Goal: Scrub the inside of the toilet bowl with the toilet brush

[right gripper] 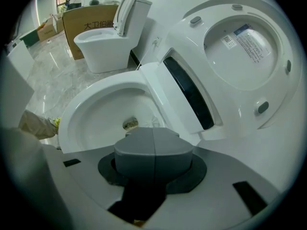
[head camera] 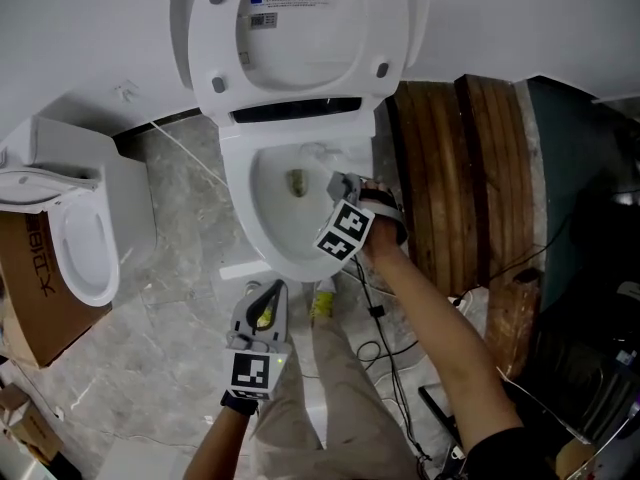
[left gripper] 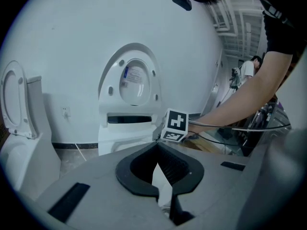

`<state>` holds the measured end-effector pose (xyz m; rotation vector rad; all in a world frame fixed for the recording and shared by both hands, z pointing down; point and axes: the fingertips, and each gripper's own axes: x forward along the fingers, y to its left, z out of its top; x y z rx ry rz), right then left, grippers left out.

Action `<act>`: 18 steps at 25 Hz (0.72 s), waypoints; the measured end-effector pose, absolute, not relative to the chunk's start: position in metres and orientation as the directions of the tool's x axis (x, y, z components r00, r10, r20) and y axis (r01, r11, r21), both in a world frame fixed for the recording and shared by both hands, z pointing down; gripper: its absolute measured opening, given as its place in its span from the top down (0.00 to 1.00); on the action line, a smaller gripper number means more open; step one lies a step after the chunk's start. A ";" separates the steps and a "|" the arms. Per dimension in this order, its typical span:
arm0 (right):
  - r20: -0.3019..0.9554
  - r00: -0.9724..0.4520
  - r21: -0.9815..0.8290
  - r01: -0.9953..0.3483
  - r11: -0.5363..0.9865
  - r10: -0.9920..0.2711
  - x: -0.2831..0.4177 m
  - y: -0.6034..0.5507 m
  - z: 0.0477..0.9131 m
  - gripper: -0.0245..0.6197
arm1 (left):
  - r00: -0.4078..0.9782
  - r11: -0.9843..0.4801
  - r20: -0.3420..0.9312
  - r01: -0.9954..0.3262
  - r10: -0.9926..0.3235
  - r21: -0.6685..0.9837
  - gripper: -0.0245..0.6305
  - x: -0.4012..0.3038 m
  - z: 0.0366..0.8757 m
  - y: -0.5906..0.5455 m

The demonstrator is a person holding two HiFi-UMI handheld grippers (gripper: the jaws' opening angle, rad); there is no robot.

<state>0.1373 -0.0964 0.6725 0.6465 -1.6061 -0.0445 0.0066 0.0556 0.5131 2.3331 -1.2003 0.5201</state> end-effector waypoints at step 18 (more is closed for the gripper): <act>0.907 0.041 0.389 -0.466 0.795 -0.419 0.170 -0.046 0.671 0.73 | 0.563 -0.541 0.511 -0.814 -0.650 0.210 0.93 0.019 0.512 0.053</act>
